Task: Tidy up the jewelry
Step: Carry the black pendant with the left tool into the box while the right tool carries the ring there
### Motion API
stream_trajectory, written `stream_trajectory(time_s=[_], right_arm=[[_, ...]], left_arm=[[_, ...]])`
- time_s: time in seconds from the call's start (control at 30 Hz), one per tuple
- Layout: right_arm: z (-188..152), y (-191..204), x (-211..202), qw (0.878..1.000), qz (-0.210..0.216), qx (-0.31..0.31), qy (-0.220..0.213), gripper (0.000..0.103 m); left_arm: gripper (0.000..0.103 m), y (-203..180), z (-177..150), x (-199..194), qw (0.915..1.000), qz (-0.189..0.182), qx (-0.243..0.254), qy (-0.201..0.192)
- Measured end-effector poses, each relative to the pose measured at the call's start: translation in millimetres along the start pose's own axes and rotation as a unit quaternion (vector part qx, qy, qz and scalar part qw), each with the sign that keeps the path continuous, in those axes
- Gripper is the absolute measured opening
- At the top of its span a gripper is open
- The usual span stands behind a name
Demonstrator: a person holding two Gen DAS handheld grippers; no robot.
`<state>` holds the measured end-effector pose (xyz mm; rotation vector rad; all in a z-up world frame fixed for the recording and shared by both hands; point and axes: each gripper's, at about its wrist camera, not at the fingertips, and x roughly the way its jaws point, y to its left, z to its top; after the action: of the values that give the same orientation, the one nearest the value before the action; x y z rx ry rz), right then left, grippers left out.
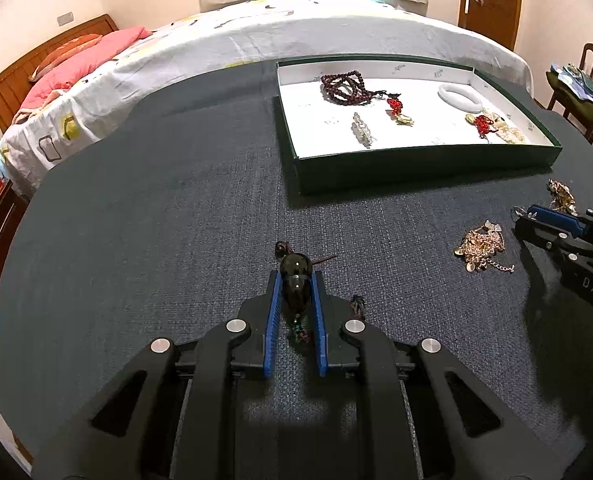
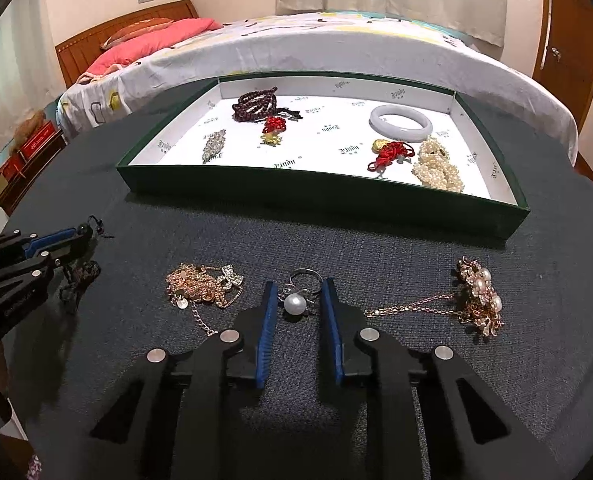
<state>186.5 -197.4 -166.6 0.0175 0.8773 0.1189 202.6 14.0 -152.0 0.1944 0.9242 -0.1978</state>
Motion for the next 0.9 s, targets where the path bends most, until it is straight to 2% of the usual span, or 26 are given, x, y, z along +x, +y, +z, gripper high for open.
stream_trajectory(time_s=[0.57,0.9], right_arm=[[5.5,-5.6,-20.3,0.999,0.016,0.010,-0.029,0.022],[32.8,-14.6,-37.9,0.997,0.018,0.011,-0.068,0.022]], left_arm=[[0.015,-10.3,11.1,-17.4,0.9996,-0.012,0.007,-0.026],[0.015,-28.9,46.6,-28.0,0.9974,-0.036,0.005,-0.062]])
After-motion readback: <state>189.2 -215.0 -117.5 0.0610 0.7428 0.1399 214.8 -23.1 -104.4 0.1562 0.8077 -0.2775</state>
